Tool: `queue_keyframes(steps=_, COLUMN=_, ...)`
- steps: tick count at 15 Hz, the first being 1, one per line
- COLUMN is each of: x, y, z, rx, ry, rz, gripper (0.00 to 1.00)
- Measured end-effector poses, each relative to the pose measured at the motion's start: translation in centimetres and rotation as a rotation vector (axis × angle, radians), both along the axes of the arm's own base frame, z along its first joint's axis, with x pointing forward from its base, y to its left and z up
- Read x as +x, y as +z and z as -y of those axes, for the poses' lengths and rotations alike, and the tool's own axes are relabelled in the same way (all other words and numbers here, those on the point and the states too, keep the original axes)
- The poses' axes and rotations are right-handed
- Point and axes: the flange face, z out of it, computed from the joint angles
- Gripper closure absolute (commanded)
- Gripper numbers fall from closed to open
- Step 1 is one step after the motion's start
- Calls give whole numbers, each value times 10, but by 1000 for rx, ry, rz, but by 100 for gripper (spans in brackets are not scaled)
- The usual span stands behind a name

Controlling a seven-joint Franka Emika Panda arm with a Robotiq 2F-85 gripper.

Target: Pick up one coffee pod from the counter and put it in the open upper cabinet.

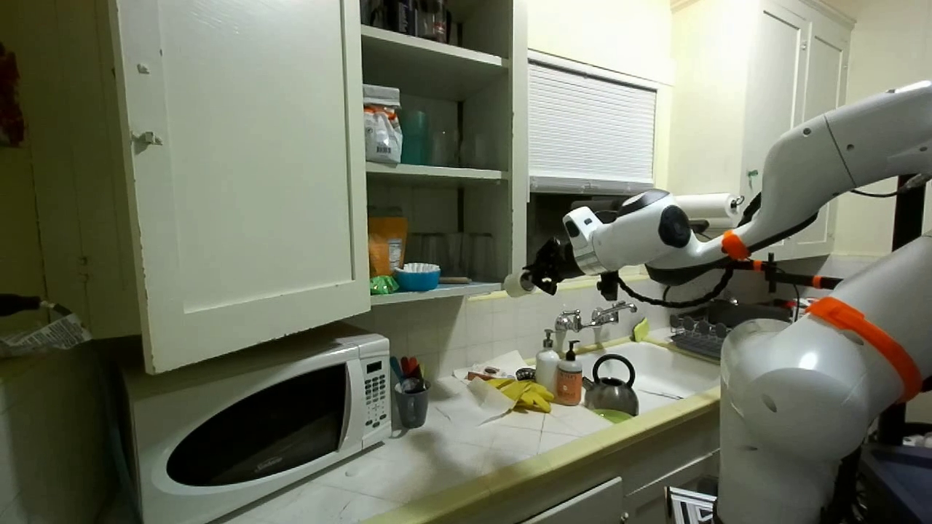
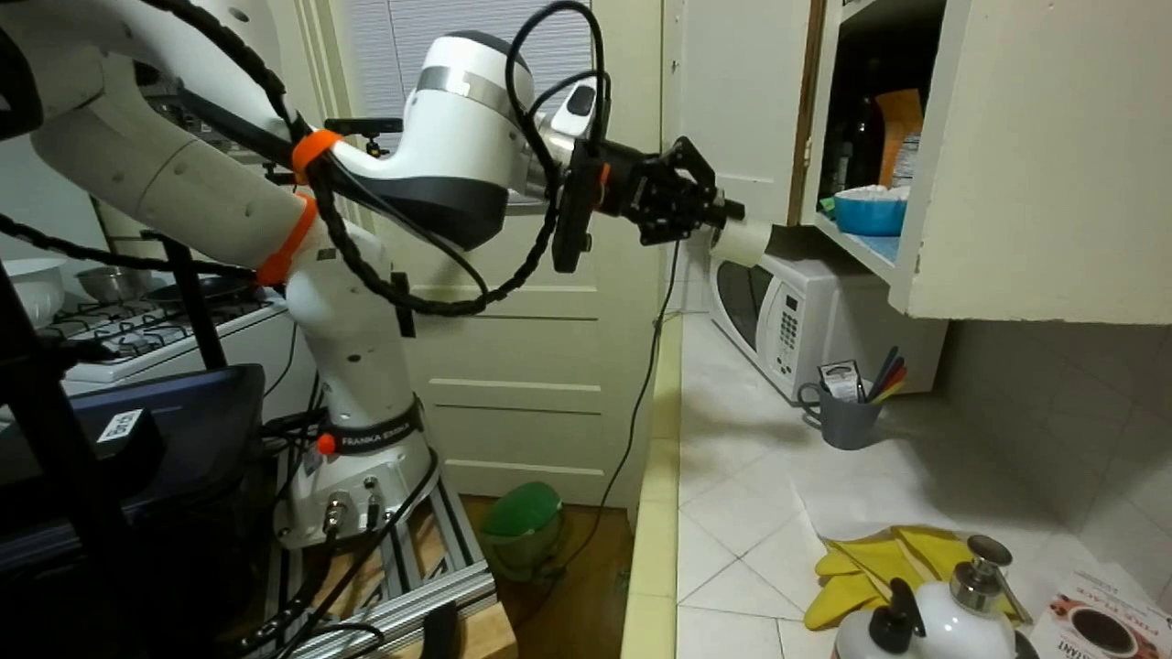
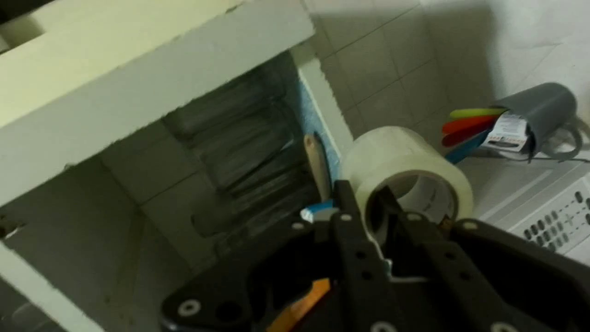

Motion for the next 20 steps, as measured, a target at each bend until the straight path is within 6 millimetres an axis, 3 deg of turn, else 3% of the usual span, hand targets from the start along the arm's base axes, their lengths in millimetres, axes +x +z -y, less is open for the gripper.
queue_keyframes(steps=4, x=26, y=50, z=-36, rx=-82, ry=-37, rz=108, gripper=97)
queue_keyframes(steps=8, x=49, y=97, z=-72, rx=-215, ry=-215, rz=216, gripper=97)
queue_keyframes(steps=9, x=51, y=108, z=-79, rx=-233, ry=-263, rz=244, gripper=86)
queue_keyframes(steps=11, x=53, y=112, z=-83, rx=-234, ry=-263, rz=253, gripper=86)
queue_keyframes(steps=12, x=53, y=110, z=-81, rx=-226, ry=-261, rz=249, gripper=97)
queue_keyframes(steps=16, x=56, y=111, z=-79, rx=-205, ry=-261, rz=263, gripper=97)
queue_keyframes(steps=20, x=62, y=155, z=-83, rx=-184, ry=-283, rz=390, gripper=97)
